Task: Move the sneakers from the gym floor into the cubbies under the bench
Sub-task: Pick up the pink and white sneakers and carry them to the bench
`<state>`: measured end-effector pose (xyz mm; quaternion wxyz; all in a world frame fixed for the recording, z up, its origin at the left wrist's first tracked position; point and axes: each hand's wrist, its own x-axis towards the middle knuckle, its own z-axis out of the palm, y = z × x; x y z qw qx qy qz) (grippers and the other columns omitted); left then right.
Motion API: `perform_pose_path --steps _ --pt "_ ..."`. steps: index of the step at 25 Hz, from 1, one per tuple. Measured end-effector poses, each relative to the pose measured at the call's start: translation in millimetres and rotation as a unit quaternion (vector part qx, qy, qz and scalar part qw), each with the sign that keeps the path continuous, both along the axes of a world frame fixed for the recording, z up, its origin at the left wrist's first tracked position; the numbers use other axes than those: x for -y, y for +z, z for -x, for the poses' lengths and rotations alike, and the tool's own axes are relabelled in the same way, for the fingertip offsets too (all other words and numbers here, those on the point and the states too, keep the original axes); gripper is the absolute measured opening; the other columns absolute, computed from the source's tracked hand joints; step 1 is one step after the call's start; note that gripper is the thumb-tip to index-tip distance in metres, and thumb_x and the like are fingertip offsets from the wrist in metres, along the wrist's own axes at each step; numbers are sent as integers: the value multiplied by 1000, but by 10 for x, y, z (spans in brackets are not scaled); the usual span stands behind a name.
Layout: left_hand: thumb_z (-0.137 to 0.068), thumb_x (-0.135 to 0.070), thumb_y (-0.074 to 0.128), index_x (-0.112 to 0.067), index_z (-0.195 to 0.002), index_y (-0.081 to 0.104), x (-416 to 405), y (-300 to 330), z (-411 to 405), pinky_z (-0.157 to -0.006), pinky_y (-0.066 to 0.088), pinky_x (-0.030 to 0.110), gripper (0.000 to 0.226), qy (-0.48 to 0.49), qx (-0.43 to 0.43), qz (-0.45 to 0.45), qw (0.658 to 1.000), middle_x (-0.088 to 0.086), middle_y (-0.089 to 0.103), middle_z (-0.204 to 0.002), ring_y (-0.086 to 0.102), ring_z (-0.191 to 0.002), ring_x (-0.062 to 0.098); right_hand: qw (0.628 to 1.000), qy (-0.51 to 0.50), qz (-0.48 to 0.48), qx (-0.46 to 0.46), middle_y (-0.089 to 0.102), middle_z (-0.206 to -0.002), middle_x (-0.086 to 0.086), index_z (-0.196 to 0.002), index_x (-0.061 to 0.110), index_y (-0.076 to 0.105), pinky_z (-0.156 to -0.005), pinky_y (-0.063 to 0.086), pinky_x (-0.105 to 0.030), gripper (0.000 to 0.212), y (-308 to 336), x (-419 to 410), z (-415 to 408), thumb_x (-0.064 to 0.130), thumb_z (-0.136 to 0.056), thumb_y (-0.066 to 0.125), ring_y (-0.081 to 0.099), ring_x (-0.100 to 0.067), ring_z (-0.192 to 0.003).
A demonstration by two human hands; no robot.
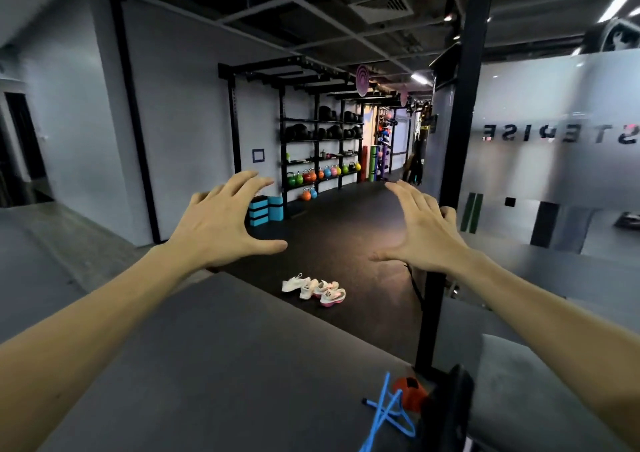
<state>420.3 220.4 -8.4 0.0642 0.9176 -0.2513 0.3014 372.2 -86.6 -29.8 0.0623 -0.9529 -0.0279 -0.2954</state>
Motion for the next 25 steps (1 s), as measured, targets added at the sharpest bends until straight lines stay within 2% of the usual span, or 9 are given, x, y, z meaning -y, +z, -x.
perform_pose_path --steps 8,12,14,18,25 --pt "-60 -83 54 -39 -143 16 -204 -79 -2299 -107 25 50 101 -26 -26 -13 999 -7 15 -155 30 -135 21 998 -46 -26 -29 7 -156 4 -146 35 3 -106 24 -59 121 -162 -33 -1972 74 -54 70 15 -26 -140" --pt "-58 -84 54 -39 -143 15 -27 -241 -3578 -106 26 53 104 -34 -40 -15 999 -6 13 -155 29 -136 22 997 -66 -36 -28 6 -156 5 -146 35 1 -105 24 -57 122 -291 156 -3113 73 -54 71 14 -25 -140" --pt "-57 -86 52 -40 -143 13 9 -273 -3818 -107 26 53 105 -38 -32 -34 998 -6 11 -156 28 -136 23 997 -63 -30 -28 6 -156 5 -146 34 2 -105 24 -57 121 -278 168 -3290 71 -54 72 14 -25 -140" --pt "-57 -86 51 -39 -144 10 310 -291 -5177 -108 24 54 106 -38 -40 -39 998 -5 10 -156 27 -137 24 997 -59 -42 -31 5 -156 5 -146 35 2 -104 25 -59 120 -366 499 -4616 71 -55 72 13 -25 -140" --pt "-58 -85 53 -40 -143 10 756 -296 -7005 -108 25 52 105 -55 -41 -29 997 -4 12 -156 30 -136 24 996 -71 -27 -50 4 -156 5 -146 35 1 -106 23 -56 123 -328 866 -6422 72 -52 72 12 -25 -140"
